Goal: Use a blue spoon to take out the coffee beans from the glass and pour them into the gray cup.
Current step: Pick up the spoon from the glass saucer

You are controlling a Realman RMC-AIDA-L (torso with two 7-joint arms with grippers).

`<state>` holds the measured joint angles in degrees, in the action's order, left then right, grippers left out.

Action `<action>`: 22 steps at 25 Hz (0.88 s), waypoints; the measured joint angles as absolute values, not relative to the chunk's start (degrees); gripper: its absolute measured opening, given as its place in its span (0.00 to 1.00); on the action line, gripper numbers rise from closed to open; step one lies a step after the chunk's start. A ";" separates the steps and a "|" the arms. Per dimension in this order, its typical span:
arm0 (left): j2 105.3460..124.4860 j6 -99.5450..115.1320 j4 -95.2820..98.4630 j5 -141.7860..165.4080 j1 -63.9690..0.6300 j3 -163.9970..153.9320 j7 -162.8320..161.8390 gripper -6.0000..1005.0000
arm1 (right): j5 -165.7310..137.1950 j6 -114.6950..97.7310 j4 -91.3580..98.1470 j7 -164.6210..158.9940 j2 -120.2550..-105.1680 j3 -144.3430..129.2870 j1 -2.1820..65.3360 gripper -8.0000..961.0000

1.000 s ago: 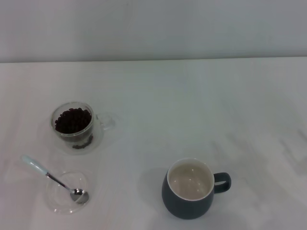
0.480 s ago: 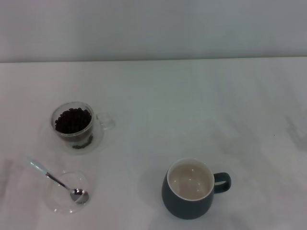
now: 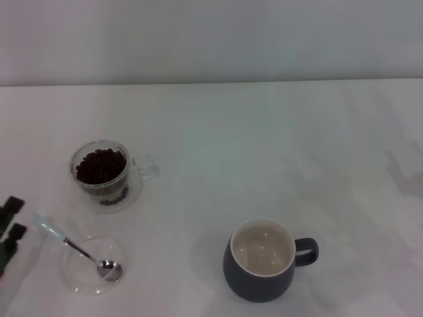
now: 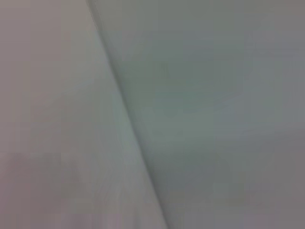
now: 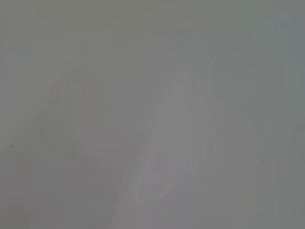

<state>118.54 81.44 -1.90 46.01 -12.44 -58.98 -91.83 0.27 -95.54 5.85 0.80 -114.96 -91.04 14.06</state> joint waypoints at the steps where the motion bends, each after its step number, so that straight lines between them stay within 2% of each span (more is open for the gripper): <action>1: 118.52 80.76 -1.84 46.11 -12.93 -59.74 -92.65 0.88 | 0.22 -95.51 5.89 1.04 -114.95 -91.03 14.08 0.62; 12: 118.24 73.62 -0.78 48.24 -16.45 -63.00 -97.45 0.89 | 0.37 -95.87 6.06 1.28 -114.95 -90.95 13.97 0.62; 22: 118.36 74.17 2.33 50.15 -15.47 -63.09 -95.89 0.88 | 0.51 -94.48 6.14 2.63 -114.95 -90.25 14.70 0.62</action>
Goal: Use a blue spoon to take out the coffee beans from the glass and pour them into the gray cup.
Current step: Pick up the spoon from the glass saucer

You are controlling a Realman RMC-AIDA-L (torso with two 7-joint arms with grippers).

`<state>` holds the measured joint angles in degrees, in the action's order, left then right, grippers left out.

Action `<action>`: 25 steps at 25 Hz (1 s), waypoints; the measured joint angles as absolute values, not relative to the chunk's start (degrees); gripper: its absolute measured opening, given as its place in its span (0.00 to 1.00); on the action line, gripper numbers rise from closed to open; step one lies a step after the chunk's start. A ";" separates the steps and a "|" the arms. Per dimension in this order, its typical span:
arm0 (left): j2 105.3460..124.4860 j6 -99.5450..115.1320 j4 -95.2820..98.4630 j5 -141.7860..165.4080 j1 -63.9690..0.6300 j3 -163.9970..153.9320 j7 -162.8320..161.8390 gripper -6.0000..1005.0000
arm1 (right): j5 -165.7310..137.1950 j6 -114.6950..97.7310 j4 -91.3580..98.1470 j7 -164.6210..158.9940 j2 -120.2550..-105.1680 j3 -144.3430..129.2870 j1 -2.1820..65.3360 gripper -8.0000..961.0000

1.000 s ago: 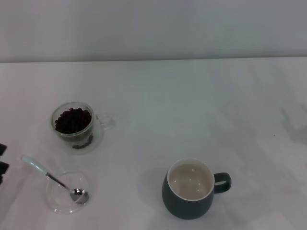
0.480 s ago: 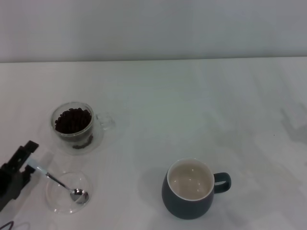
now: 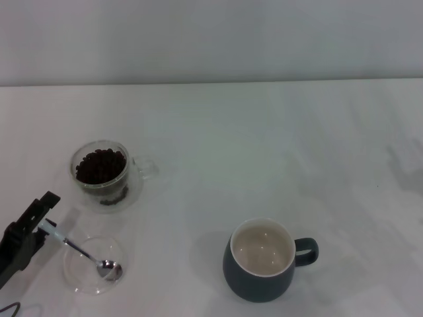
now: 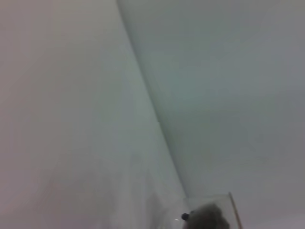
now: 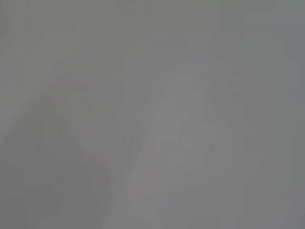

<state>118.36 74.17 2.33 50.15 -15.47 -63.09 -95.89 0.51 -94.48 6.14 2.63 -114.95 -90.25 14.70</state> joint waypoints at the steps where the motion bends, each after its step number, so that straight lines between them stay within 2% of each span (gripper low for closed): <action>1: 118.42 74.38 2.87 50.44 -15.12 -63.10 -95.80 0.88 | 0.52 -94.37 6.15 2.64 -114.96 -90.25 14.75 0.62; 21: 118.32 74.11 3.47 52.43 -14.43 -63.46 -94.78 0.80 | 0.53 -94.10 6.07 2.46 -115.12 -90.38 14.64 0.62; 25: 118.26 73.92 3.41 52.43 -14.37 -63.46 -94.78 0.63 | 0.53 -94.26 5.97 2.36 -115.13 -90.52 14.49 0.62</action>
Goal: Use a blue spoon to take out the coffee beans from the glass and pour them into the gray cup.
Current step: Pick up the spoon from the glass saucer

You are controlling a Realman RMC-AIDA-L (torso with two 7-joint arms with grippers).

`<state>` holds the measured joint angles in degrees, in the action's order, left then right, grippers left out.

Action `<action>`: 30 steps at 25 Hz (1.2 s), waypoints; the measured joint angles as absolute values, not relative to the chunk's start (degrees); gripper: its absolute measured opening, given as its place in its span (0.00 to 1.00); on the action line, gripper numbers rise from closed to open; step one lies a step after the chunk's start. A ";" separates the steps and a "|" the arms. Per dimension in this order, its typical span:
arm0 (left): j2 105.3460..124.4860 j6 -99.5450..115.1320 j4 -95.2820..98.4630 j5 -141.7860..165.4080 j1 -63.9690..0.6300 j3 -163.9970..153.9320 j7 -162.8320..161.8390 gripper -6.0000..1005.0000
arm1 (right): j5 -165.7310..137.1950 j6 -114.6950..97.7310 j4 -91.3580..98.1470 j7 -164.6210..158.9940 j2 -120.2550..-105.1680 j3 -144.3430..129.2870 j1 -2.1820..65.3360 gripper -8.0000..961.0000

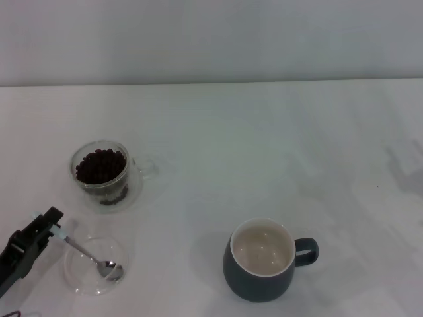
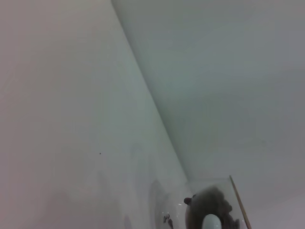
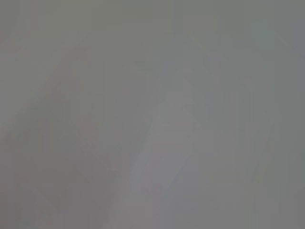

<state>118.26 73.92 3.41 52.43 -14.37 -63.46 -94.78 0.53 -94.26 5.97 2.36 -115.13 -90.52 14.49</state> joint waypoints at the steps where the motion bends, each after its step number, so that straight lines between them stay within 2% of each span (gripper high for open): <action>1: 118.24 73.91 3.39 52.43 -14.35 -63.46 -94.78 0.59 | 0.51 -94.34 5.95 2.35 -115.15 -90.56 14.46 0.62; 7: 117.91 73.34 3.02 52.35 -14.24 -63.45 -94.74 0.36 | 0.13 -94.75 5.80 2.26 -115.24 -90.70 14.38 0.61; 9: 117.82 73.30 2.96 52.35 -14.24 -63.45 -94.74 0.21 | 0.08 -94.84 5.73 2.23 -115.23 -90.70 14.33 0.61; 15: 117.76 72.69 3.45 52.21 -13.76 -63.45 -94.32 0.13 | -0.02 -94.93 5.54 2.20 -115.22 -90.70 14.32 0.61; 30: 116.24 76.74 11.22 52.83 -10.53 -63.58 -93.33 0.13 | -0.04 -94.95 5.36 2.19 -115.31 -90.90 14.32 0.61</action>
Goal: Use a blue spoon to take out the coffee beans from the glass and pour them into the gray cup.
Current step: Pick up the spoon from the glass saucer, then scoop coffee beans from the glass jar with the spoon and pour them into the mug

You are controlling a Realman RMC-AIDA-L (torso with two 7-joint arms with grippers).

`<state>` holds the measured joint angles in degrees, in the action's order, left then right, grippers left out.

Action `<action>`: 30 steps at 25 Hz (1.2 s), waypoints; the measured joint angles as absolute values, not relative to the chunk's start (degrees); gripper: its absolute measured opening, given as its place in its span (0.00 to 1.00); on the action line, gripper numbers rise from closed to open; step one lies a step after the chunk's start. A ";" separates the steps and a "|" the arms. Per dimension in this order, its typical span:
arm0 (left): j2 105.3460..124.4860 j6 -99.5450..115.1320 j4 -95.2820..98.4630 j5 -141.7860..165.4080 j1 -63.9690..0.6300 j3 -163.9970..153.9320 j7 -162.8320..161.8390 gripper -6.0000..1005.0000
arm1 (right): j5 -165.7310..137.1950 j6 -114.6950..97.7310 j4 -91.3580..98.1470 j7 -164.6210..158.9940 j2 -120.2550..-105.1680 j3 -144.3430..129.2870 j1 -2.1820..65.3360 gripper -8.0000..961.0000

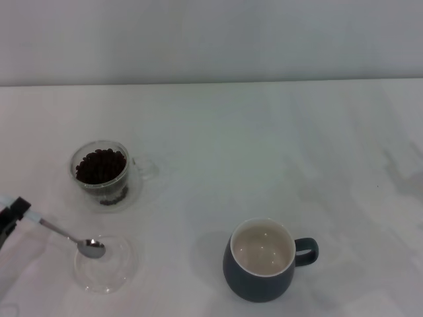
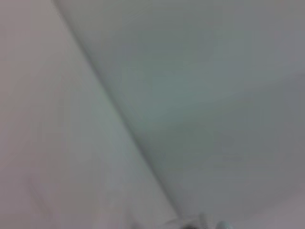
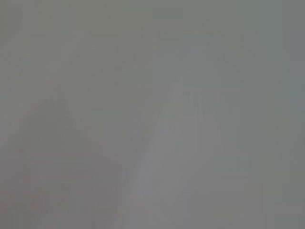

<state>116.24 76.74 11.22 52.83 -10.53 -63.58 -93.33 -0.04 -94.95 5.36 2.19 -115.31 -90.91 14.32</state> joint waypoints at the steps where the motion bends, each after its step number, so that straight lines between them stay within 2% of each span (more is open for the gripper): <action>1: 115.98 77.51 11.78 53.12 -10.60 -63.61 -93.31 0.13 | -0.04 -95.02 5.37 2.19 -115.31 -91.02 14.32 0.61; 10: 114.77 80.28 19.98 55.39 -11.32 -63.63 -92.76 0.13 | -0.17 -96.12 5.48 2.19 -115.31 -93.05 14.32 0.61; 15: 112.61 80.40 21.81 56.68 -14.00 -63.31 -93.53 0.13 | -0.17 -97.41 5.90 2.18 -115.32 -95.58 14.28 0.61; 23: 107.67 78.51 22.73 57.16 -20.26 -63.33 -96.52 0.13 | -0.17 -97.96 5.98 -0.66 -115.39 -98.08 14.26 0.61; 27: 106.07 74.92 22.74 61.04 -23.89 -63.22 -98.12 0.13 | -0.20 -98.54 6.05 -2.93 -115.40 -99.06 14.36 0.61; 30: 105.73 70.49 22.71 64.71 -26.28 -63.21 -98.54 0.13 | -0.23 -99.13 6.11 -3.22 -115.40 -100.78 14.40 0.61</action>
